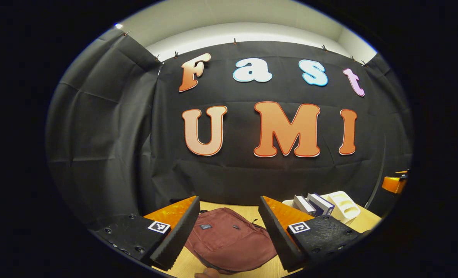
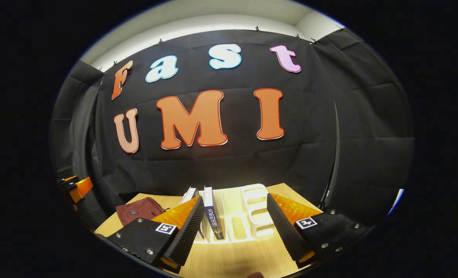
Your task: Open the schoolbag, grab two books from the bookshelf and put them into the schoolbag.
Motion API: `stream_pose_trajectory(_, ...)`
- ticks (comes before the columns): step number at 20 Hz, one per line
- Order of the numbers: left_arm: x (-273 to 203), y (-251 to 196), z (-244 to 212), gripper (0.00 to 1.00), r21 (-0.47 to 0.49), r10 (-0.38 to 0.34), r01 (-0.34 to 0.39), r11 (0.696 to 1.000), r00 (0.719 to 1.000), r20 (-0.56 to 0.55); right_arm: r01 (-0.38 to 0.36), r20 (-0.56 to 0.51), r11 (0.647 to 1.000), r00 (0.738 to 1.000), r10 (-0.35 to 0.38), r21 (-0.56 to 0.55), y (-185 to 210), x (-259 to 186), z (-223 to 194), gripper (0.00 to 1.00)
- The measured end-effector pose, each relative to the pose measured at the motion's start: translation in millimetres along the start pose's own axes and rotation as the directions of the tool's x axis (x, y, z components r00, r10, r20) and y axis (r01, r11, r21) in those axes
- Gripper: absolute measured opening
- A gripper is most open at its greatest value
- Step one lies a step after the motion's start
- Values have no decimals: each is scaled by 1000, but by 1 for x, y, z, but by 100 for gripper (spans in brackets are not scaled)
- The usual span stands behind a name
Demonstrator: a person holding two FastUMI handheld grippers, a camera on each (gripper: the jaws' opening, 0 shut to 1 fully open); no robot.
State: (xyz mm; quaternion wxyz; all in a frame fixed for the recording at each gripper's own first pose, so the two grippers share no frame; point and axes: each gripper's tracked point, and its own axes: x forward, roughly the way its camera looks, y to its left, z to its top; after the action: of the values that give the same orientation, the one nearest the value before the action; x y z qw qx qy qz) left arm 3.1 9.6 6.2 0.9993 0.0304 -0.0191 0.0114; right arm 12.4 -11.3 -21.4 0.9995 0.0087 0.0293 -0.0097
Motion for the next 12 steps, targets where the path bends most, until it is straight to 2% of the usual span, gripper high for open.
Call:
stream_pose_trajectory(4, 7, 1, -25, 95, 66, 7, -4, 998, 999, -47, 16, -39, 1000, 999, -17, -16, -7, 2, -16, 96)
stream_pose_trajectory(7, 8, -7, -66, 95, 138, -2, 21, 990, 991, -130, 44, -75, 999, 996, -45, -19, -19, 5, -30, 96)
stream_pose_trajectory(9, 10, -16, -94, 95, 207, -23, 58, 977, 986, -164, 63, -102, 998, 993, -64, -18, -27, 6, -39, 96)
stream_pose_trajectory(12, 10, -31, -142, 96, 320, -31, 111, 941, 969, -245, 95, -139, 995, 985, -98, -28, -41, 8, -53, 96)
